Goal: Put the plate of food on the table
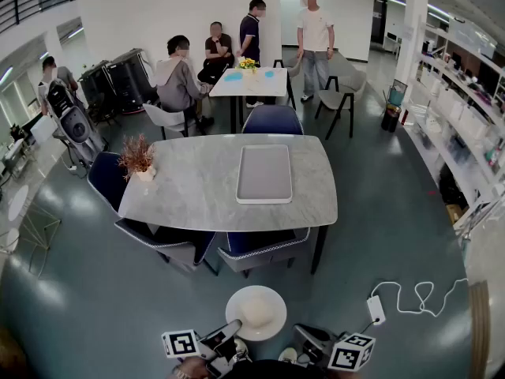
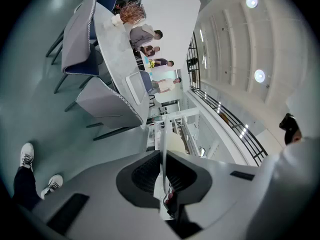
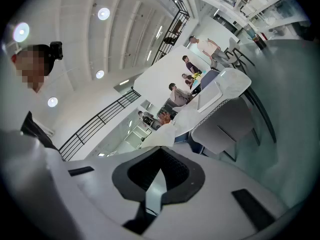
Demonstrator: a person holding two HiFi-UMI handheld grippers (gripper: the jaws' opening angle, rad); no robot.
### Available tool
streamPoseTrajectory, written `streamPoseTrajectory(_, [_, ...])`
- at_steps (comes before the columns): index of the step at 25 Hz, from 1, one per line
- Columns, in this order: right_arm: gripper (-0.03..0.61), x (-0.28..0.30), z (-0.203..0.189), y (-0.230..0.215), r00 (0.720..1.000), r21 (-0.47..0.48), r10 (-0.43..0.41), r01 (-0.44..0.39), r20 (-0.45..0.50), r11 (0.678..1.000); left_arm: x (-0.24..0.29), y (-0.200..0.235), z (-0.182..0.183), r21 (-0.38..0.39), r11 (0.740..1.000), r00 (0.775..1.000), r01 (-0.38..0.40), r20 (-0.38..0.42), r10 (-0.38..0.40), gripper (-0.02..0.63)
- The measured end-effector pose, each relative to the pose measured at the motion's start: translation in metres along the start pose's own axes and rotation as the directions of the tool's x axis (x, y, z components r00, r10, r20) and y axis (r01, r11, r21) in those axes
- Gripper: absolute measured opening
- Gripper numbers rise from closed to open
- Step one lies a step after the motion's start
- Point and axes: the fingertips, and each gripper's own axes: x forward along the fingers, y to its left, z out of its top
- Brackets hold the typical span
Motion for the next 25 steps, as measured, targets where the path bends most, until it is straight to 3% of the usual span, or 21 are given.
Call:
streamPoseTrajectory(11, [0.011, -0.002, 0.001, -0.007, 1.000, 0.000, 0.001, -0.001, 0.001, 1.000, 0.006, 0.001, -0.002, -0.018, 1.000, 1.000, 0.011, 0.002, -0.011, 0.025])
streamPoseTrajectory(25, [0.012, -0.020, 0.025, -0.003, 0.997, -0.004, 0.076, -0.075, 0.025, 0.997, 0.016, -0.011, -0.006, 0.013, 1.000, 0.999, 0.021, 0.046, -0.022, 0.025])
